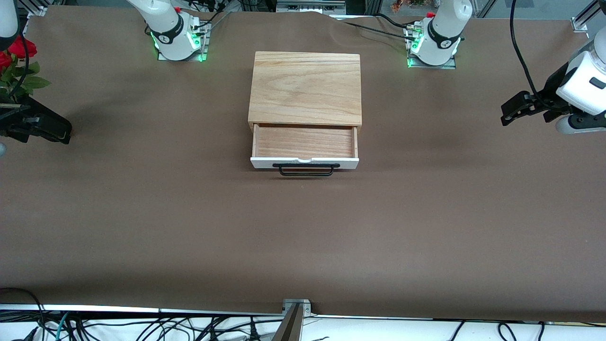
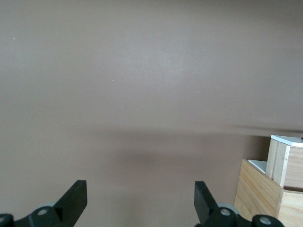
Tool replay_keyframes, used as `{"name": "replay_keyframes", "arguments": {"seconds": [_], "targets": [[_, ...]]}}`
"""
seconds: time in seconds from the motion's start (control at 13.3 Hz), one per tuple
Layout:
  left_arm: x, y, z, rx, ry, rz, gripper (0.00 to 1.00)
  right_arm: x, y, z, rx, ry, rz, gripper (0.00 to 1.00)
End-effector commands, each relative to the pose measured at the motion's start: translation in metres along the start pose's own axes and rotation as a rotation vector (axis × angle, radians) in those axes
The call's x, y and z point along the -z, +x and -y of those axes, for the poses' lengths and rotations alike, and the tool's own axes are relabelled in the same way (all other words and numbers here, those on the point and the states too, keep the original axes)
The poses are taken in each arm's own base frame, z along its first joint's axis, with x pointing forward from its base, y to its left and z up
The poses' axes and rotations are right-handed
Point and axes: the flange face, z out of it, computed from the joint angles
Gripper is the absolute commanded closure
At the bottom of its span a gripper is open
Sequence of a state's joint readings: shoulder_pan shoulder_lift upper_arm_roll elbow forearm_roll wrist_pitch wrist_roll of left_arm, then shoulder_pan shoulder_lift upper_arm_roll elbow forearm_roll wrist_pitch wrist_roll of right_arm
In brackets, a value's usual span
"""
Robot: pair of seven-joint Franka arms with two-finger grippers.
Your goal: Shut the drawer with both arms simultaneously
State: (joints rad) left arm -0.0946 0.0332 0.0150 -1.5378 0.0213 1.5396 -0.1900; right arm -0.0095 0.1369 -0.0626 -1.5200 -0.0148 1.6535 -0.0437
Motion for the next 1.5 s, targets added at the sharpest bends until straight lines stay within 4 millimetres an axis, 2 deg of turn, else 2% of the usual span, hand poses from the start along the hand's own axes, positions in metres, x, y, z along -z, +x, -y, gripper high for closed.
{"name": "replay_keyframes", "arguments": {"seconds": [0.0, 1.05, 1.12, 1.2, 1.35, 1.43], "targets": [[0.006, -0.001, -0.001, 0.007, -0.015, -0.007, 0.00, 0.001, -0.003, 0.003, -0.005, 0.018, -0.003, 0.00], [0.000, 0.000, 0.004, 0.015, -0.010, 0.020, 0.00, 0.001, -0.002, 0.005, -0.002, 0.017, -0.004, 0.00], [-0.005, 0.003, 0.010, 0.025, -0.008, 0.029, 0.00, 0.001, -0.002, 0.005, -0.002, 0.017, -0.004, 0.00], [-0.018, 0.013, 0.023, 0.052, -0.006, 0.052, 0.00, 0.001, -0.002, 0.005, -0.002, 0.017, -0.004, 0.00], [-0.025, 0.019, 0.046, 0.094, -0.080, 0.071, 0.00, 0.001, -0.002, 0.005, -0.002, 0.017, -0.004, 0.00], [-0.025, 0.019, 0.047, 0.072, -0.091, 0.073, 0.00, 0.001, -0.002, 0.005, -0.002, 0.017, -0.004, 0.00]]}}
